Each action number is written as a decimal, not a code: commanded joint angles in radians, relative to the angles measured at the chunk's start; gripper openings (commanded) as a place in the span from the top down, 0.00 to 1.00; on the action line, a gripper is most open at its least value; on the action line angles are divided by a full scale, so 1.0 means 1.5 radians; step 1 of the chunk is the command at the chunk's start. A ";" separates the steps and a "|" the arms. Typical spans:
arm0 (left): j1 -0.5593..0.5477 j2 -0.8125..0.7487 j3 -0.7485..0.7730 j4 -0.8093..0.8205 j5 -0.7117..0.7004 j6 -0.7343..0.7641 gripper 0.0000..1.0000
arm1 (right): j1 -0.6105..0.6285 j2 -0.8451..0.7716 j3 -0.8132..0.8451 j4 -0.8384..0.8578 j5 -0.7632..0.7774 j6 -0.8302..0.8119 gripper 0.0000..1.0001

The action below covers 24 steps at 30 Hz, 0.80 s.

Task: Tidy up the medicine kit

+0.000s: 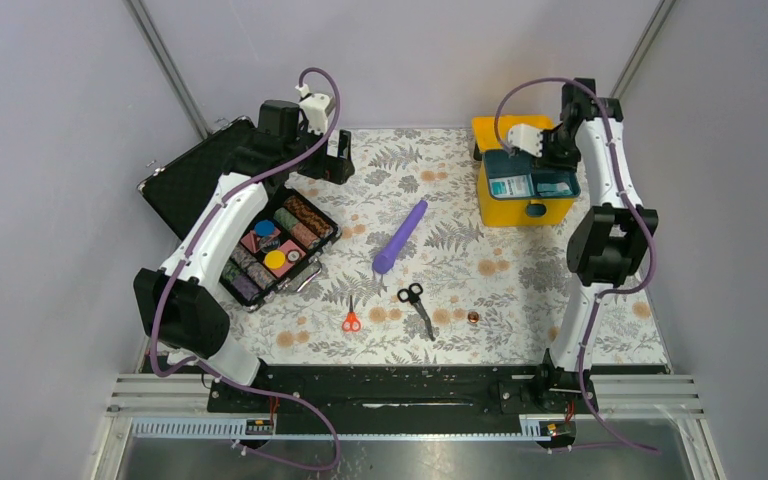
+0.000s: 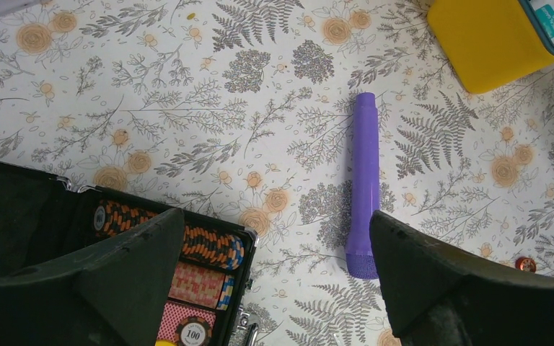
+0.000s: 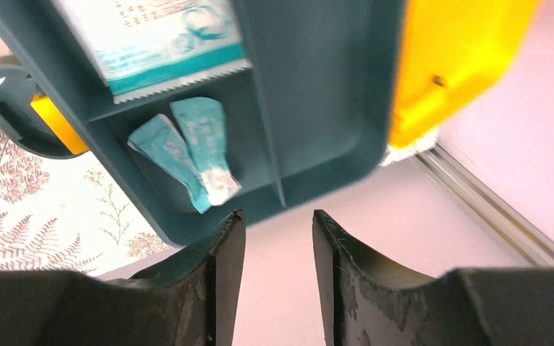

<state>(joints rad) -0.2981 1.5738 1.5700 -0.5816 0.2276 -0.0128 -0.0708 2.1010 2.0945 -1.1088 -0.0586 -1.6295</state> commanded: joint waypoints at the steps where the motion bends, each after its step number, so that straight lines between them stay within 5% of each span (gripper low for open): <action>1: 0.001 -0.013 -0.001 0.033 0.004 -0.024 0.01 | 0.014 -0.069 0.094 -0.034 -0.071 0.149 0.52; 3: 0.001 -0.014 -0.002 0.033 0.005 -0.027 0.01 | 0.020 -0.074 0.146 -0.041 -0.119 0.239 0.38; 4: 0.002 -0.015 -0.003 0.033 0.006 -0.027 0.01 | 0.023 -0.081 0.167 -0.026 -0.145 0.296 0.13; 5: 0.002 -0.017 -0.003 0.032 0.008 -0.026 0.01 | 0.024 -0.089 0.189 0.000 -0.170 0.370 0.02; 8: 0.002 -0.025 0.007 0.016 0.006 -0.029 0.01 | 0.023 -0.123 0.209 0.143 -0.186 0.696 0.01; 12: 0.001 -0.033 0.000 0.010 0.080 -0.029 0.01 | 0.024 -0.152 0.132 0.222 -0.048 1.062 0.00; 17: 0.000 -0.037 -0.043 0.006 0.093 -0.027 0.01 | 0.117 -0.208 -0.094 0.132 -0.119 0.919 0.00; 20: -0.001 -0.045 -0.080 0.008 0.121 -0.023 0.01 | 0.146 -0.239 -0.189 0.073 -0.285 0.827 0.01; 24: -0.001 -0.063 -0.129 0.025 0.096 -0.022 0.01 | 0.208 -0.256 -0.275 -0.001 -0.273 0.759 0.00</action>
<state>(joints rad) -0.2974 1.5387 1.4246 -0.5907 0.3550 -0.0505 0.1730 1.7592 1.7397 -0.9451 -0.3698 -0.3698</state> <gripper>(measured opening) 0.989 0.993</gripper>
